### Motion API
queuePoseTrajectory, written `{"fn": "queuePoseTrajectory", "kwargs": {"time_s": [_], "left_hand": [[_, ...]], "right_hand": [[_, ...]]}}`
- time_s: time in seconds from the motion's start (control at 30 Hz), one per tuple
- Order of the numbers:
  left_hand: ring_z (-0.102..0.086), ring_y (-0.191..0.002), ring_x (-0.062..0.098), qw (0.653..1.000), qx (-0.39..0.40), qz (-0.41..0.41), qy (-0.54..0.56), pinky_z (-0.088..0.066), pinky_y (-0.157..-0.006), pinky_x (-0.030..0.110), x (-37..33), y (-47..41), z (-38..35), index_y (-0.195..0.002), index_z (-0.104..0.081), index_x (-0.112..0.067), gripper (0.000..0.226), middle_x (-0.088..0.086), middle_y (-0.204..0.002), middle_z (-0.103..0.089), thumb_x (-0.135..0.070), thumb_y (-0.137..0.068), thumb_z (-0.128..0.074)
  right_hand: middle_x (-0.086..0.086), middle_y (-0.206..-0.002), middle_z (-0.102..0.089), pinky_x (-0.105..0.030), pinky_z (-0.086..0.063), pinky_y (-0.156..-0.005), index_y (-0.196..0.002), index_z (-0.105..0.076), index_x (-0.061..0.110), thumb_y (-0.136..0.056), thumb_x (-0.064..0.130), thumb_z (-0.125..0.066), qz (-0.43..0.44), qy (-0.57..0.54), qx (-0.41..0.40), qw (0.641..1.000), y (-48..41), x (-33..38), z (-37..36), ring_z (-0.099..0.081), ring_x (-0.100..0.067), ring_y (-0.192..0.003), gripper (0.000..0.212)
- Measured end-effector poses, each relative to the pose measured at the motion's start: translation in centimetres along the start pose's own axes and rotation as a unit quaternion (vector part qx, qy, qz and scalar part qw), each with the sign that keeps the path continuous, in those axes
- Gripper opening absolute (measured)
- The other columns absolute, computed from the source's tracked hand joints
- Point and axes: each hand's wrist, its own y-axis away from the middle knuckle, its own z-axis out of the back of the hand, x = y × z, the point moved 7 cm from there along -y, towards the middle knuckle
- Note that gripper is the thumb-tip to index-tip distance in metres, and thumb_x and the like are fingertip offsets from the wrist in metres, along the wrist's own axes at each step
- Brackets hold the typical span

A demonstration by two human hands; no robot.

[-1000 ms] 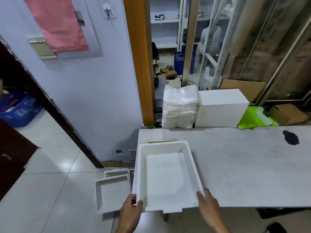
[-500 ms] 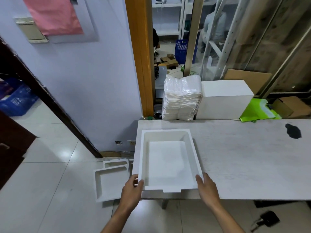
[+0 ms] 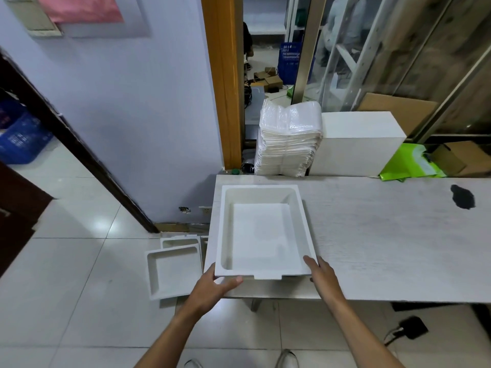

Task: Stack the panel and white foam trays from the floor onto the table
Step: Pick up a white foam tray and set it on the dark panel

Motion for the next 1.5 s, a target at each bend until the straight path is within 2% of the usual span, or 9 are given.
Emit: {"fn": "queuePoseTrajectory", "kwargs": {"time_s": [0.1,0.23,0.5,0.67,0.93,1.13,1.23,1.33,1.5], "left_hand": [[-0.062,-0.116,0.004,1.000,0.009,0.006,-0.018,-0.052,-0.100,0.033,0.6,-0.3,0.0,-0.132,-0.058,-0.038,0.074,-0.020,-0.121,-0.068,-0.068,-0.068,-0.079],[-0.063,-0.114,0.003,0.999,0.022,-0.002,-0.030,-0.051,-0.101,0.033,0.0,-0.5,0.2,-0.132,-0.059,-0.035,0.073,-0.021,-0.121,-0.068,-0.070,-0.069,-0.076],[-0.062,-0.113,0.003,0.997,0.027,0.002,-0.067,-0.048,-0.096,0.026,-0.4,-0.8,0.8,-0.127,-0.060,-0.042,0.056,-0.025,-0.118,-0.068,-0.070,-0.079,-0.066],[-0.061,-0.111,-0.002,0.997,-0.006,0.011,-0.081,-0.045,-0.090,0.020,-1.0,-1.0,1.0,-0.121,-0.065,-0.039,0.050,-0.029,-0.109,-0.069,-0.067,-0.080,-0.067],[-0.059,-0.121,0.016,0.995,-0.026,0.024,-0.089,-0.047,-0.102,0.035,-1.0,-1.5,0.8,-0.131,-0.060,-0.031,0.079,-0.007,-0.129,-0.065,-0.080,-0.069,-0.062],[-0.059,-0.122,0.017,0.997,-0.036,0.035,-0.066,-0.049,-0.102,0.038,-0.6,-1.4,0.6,-0.137,-0.055,-0.028,0.093,-0.007,-0.132,-0.063,-0.085,-0.064,-0.063],[-0.057,-0.123,0.018,0.998,-0.041,0.035,-0.044,-0.047,-0.104,0.041,-0.7,-1.4,0.9,-0.140,-0.051,-0.030,0.094,-0.008,-0.133,-0.061,-0.089,-0.066,-0.056],[-0.056,-0.125,0.020,0.997,-0.062,0.038,-0.025,-0.042,-0.109,0.044,-0.8,-1.5,1.1,-0.147,-0.044,-0.032,0.084,-0.005,-0.142,-0.056,-0.083,-0.081,-0.043],[-0.053,-0.131,0.023,0.995,-0.081,0.042,-0.032,-0.039,-0.113,0.047,-0.7,-1.8,1.1,-0.149,-0.042,-0.029,0.084,-0.002,-0.149,-0.051,-0.082,-0.084,-0.037]], "right_hand": [[0.011,-0.140,-0.046,-0.038,-0.034,-0.115,-0.150,-0.041,0.021,-0.101,0.046,-0.048,-0.021,-0.061,0.024,0.998,-0.1,0.0,-0.6,-0.044,-0.021,-0.137,0.056],[0.006,-0.151,-0.044,-0.042,-0.036,-0.116,-0.153,-0.037,0.024,-0.100,0.055,-0.043,-0.033,-0.108,0.022,0.993,-0.7,-0.3,-0.7,-0.045,-0.021,-0.137,0.063],[0.006,-0.148,-0.048,-0.037,-0.048,-0.099,-0.152,-0.038,0.027,-0.100,0.061,-0.036,-0.038,-0.068,0.023,0.997,-1.5,0.0,-1.1,-0.056,-0.021,-0.120,0.062],[0.003,-0.154,-0.040,-0.036,-0.041,-0.094,-0.155,-0.032,0.025,-0.098,0.066,-0.032,-0.061,-0.049,0.015,0.997,-1.6,0.6,-1.2,-0.051,-0.028,-0.127,0.070],[0.000,-0.158,-0.035,-0.039,-0.042,-0.100,-0.156,-0.029,0.024,-0.093,0.073,-0.033,-0.084,-0.026,0.013,0.996,-2.1,1.0,-1.2,-0.048,-0.031,-0.128,0.080],[0.000,-0.156,-0.037,-0.041,-0.043,-0.105,-0.155,-0.032,0.023,-0.092,0.074,-0.037,-0.084,-0.037,0.020,0.996,-2.3,0.5,-1.0,-0.047,-0.028,-0.131,0.082],[0.002,-0.149,-0.047,-0.039,-0.041,-0.105,-0.150,-0.040,0.025,-0.094,0.068,-0.039,-0.036,0.011,0.001,0.999,-2.2,1.1,-0.7,-0.051,-0.023,-0.126,0.072],[0.005,-0.144,-0.051,-0.033,-0.038,-0.097,-0.148,-0.040,0.032,-0.101,0.046,-0.040,0.058,0.083,-0.050,0.994,-1.5,2.6,-0.3,-0.051,-0.017,-0.118,0.049],[0.010,-0.151,-0.046,-0.045,-0.042,-0.106,-0.153,-0.022,0.044,-0.102,0.038,-0.032,0.094,0.166,-0.051,0.980,-1.8,2.6,-0.5,-0.050,-0.025,-0.130,0.052]]}}
